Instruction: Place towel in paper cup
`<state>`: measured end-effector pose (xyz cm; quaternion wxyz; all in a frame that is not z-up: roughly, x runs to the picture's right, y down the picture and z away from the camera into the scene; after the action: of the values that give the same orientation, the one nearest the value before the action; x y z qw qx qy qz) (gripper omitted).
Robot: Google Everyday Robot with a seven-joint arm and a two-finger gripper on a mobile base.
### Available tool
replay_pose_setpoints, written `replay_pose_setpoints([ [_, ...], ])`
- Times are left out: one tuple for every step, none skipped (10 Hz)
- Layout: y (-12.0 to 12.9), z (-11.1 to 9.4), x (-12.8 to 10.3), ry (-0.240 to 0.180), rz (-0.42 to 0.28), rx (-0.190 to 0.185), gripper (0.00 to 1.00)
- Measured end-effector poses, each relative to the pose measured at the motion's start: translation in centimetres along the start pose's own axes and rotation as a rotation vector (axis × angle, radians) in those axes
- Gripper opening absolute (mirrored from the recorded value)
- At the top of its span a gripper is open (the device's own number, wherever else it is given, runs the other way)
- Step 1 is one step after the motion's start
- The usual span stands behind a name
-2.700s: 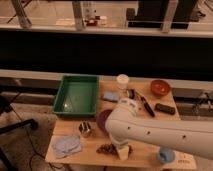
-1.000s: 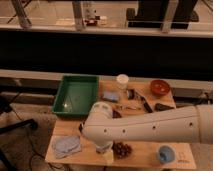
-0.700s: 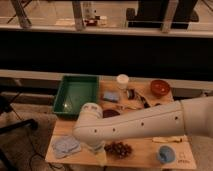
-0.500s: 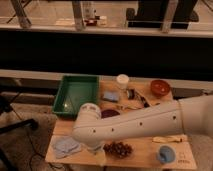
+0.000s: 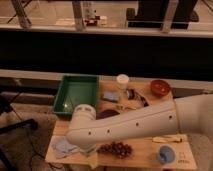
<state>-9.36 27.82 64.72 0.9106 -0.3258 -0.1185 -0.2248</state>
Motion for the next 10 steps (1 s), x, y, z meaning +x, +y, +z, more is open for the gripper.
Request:
replay_pose_setpoints([
  [-0.2, -0.1, -0.9, -0.029, -0.003, 0.016, 0.8],
  [-0.7, -0.2, -2.3, -0.058, -0.016, 0.035, 0.8],
  [-1.4, -0.2, -3.6, -0.079, -0.037, 0.058, 0.8],
  [-1.9, -0.1, -4.5, -0.091, -0.053, 0.076, 0.8],
  [-2.8, 0.0, -6.0, -0.104, -0.089, 0.107, 0.8],
  [-3.1, 0.2, -6.5, -0.099, -0.106, 0.122, 0.8],
  [-3.4, 0.5, -6.9, -0.093, -0.123, 0.133, 0.8],
  [-4.2, 1.2, -7.8, -0.086, -0.147, 0.144, 0.8],
  [-5.0, 1.7, -8.7, -0.083, -0.168, 0.151, 0.8],
  [-5.6, 2.4, -9.2, -0.08, -0.177, 0.149, 0.8],
])
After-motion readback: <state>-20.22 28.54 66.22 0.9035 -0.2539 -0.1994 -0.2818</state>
